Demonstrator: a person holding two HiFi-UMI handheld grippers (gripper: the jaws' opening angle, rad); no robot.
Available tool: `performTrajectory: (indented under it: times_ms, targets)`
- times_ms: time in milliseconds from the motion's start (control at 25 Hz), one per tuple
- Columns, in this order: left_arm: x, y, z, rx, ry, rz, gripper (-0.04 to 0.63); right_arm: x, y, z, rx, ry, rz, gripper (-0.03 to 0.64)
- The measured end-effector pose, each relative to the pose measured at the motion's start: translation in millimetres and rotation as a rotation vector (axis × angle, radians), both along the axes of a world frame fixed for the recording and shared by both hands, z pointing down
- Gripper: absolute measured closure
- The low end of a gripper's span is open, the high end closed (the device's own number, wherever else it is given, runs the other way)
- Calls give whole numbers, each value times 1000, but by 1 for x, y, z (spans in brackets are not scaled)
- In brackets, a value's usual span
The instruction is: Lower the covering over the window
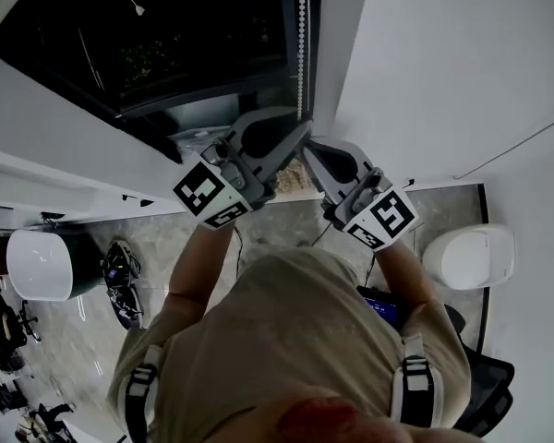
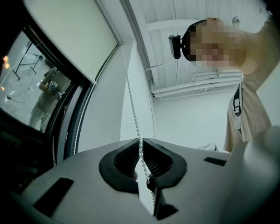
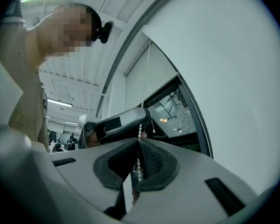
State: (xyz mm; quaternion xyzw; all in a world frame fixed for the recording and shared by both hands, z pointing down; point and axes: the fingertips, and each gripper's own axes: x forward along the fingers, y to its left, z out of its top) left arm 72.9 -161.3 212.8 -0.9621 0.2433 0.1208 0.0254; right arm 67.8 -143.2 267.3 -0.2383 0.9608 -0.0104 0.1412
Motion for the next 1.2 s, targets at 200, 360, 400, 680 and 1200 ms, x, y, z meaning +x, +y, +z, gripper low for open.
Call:
performTrajectory:
  times_ms: [200, 360, 400, 680, 1200]
  targets:
    - [15, 12, 13, -24, 53, -60, 566, 19, 13, 11, -20, 6, -47, 603]
    - [13, 14, 16, -22, 67, -99, 566, 19, 14, 14, -37, -17, -90, 603]
    - [13, 16, 15, -17, 74, -104, 566, 19, 16, 13, -39, -24, -99, 603]
    - [20, 30, 17, -4, 114, -131, 568, 28, 26, 16, -112, -129, -160, 602]
    - [16, 53, 7, 7, 119, -95, 568, 11, 49, 5, -78, -118, -196, 603]
